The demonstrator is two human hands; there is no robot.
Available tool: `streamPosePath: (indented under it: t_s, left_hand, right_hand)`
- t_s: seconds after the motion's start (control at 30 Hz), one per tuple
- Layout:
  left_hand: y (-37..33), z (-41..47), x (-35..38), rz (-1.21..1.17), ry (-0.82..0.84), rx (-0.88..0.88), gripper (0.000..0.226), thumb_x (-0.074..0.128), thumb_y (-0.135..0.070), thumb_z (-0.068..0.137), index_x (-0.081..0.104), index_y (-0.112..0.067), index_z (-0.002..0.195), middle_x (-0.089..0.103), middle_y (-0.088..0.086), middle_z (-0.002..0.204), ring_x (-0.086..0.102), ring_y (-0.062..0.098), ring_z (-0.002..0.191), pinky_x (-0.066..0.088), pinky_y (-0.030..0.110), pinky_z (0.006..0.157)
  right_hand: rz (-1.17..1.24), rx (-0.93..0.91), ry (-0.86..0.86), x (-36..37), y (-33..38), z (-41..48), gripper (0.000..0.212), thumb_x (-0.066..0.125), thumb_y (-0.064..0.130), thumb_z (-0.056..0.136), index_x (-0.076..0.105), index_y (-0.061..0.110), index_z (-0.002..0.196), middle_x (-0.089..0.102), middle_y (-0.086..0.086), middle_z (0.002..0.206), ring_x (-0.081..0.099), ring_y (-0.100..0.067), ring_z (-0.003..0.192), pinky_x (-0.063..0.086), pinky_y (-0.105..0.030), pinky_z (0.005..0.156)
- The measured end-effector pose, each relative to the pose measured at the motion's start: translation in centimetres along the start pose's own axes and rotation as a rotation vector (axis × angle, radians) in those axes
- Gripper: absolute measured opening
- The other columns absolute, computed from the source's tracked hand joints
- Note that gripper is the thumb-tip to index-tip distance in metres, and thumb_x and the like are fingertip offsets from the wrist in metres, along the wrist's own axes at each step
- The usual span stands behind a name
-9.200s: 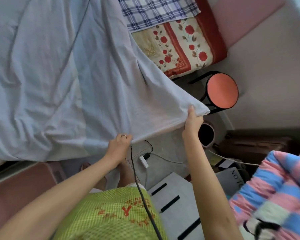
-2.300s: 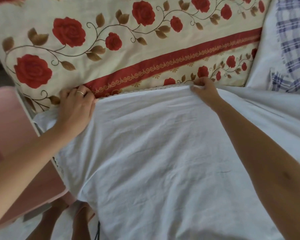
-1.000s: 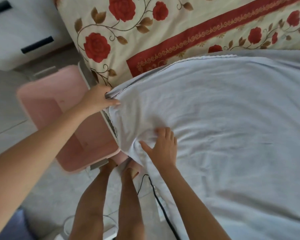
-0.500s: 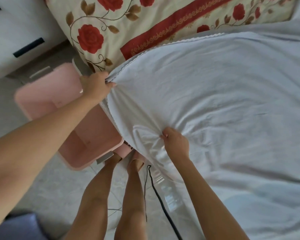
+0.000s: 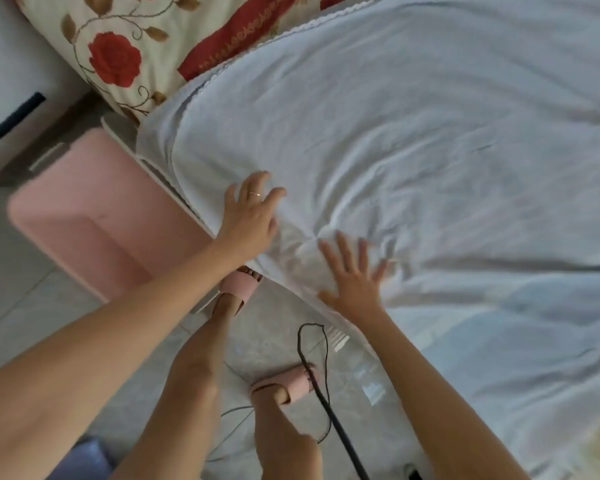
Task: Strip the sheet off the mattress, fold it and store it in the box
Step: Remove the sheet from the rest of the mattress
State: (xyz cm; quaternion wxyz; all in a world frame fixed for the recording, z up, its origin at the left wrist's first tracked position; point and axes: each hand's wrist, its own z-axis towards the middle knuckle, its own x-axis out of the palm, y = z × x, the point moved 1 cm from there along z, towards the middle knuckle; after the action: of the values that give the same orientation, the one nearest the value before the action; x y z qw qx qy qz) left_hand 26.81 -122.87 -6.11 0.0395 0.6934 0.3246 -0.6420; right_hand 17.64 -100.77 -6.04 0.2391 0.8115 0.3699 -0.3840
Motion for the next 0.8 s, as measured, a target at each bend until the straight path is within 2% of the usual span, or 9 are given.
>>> streamPosePath:
  t_s: [0.07,0.13,0.23,0.3,0.47,0.53,0.6,0.7,0.8]
  left_hand:
    - [-2.7,-2.0,2.4,-0.013,0.245,-0.047,0.061,0.062,-0.023,0.082,0.037,-0.023,0.137,0.02,0.016,0.151,0.014,0.033,0.142,0.016,0.058,0.107]
    - [-5.5,-4.1,3.8,-0.067,0.304,-0.127,0.066,0.059,-0.031,0.083,0.03,-0.027,0.142,0.01,0.012,0.155,0.003,0.035,0.143,0.017,0.058,0.109]
    - [-12.2,-7.4,5.6,-0.141,0.414,-0.038,0.073,0.059,-0.037,0.083,0.022,-0.034,0.146,0.001,0.008,0.157,-0.006,0.036,0.143,0.026,0.056,0.107]
    - [-17.3,-10.2,7.9,-0.168,0.667,0.142,0.076,0.057,-0.035,0.087,0.013,-0.04,0.148,-0.014,0.002,0.157,-0.02,0.034,0.141,0.019,0.056,0.111]
    - [-25.5,-16.0,12.2,-0.183,1.149,0.4,0.048,0.05,-0.026,0.092,0.044,-0.03,0.139,-0.021,0.001,0.156,-0.022,0.025,0.143,0.005,0.041,0.118]
    - [-25.9,-16.1,11.8,-0.185,1.067,0.41,0.041,0.046,-0.019,0.094,0.051,-0.025,0.134,0.006,0.003,0.159,0.007,0.018,0.146,0.016,0.03,0.115]
    - [-23.8,-14.5,10.2,-0.166,0.807,0.35,0.033,0.045,-0.013,0.093,0.059,-0.019,0.123,0.05,0.007,0.137,0.046,0.024,0.126,0.038,0.032,0.098]
    - [-21.2,-12.0,8.0,-0.035,0.456,0.31,0.021,0.053,-0.005,0.085,0.066,-0.012,0.1,0.063,0.009,0.104,0.06,0.031,0.097,0.047,0.036,0.074]
    - [-21.5,-10.3,7.7,-0.012,0.466,0.32,0.021,0.054,-0.003,0.083,0.067,-0.009,0.098,0.063,0.011,0.104,0.059,0.031,0.097,0.047,0.037,0.078]
  right_hand:
    - [0.033,0.328,0.213,3.7,-6.5,-6.1,0.122,0.065,0.065,0.071,-0.038,0.046,0.134,-0.036,0.006,0.152,-0.027,-0.038,0.138,0.001,-0.078,0.099]
    - [0.161,0.654,0.319,7.1,-11.8,-13.6,0.128,0.072,0.053,0.072,-0.041,0.043,0.13,-0.038,0.001,0.151,-0.015,-0.042,0.143,0.024,-0.071,0.104]
    - [0.562,1.028,0.445,10.6,-17.2,-23.9,0.118,0.075,0.017,0.076,-0.019,0.035,0.147,-0.011,-0.012,0.158,0.027,-0.039,0.138,0.039,-0.051,0.103]
    - [0.524,1.102,0.386,11.1,-18.2,-26.4,0.095,0.066,0.022,0.084,-0.002,0.034,0.15,0.008,-0.012,0.157,0.026,-0.039,0.137,0.032,-0.053,0.107]
    - [0.429,0.787,-0.202,7.2,-15.2,-20.5,0.068,0.055,0.023,0.088,0.022,0.023,0.148,0.018,-0.008,0.155,0.01,-0.033,0.144,0.015,-0.055,0.114]
    - [0.448,0.564,-0.251,5.7,-13.5,-17.1,0.066,0.05,0.026,0.092,0.019,0.03,0.15,0.014,-0.004,0.158,0.002,-0.032,0.146,0.006,-0.057,0.116]
    - [0.28,0.265,-0.209,4.2,-11.0,-13.7,0.068,0.045,0.037,0.094,0.008,0.037,0.151,0.004,0.001,0.16,-0.005,-0.032,0.146,-0.002,-0.062,0.113]
    - [0.058,-0.075,-0.077,7.7,-11.5,-13.4,0.081,0.049,0.055,0.089,-0.004,0.043,0.149,-0.008,0.008,0.16,-0.01,-0.034,0.146,-0.001,-0.072,0.105]
    - [0.13,0.262,0.016,13.8,-17.6,-19.5,0.112,0.067,0.054,0.077,-0.026,0.048,0.138,-0.025,0.011,0.156,-0.016,-0.035,0.144,0.0,-0.077,0.099]
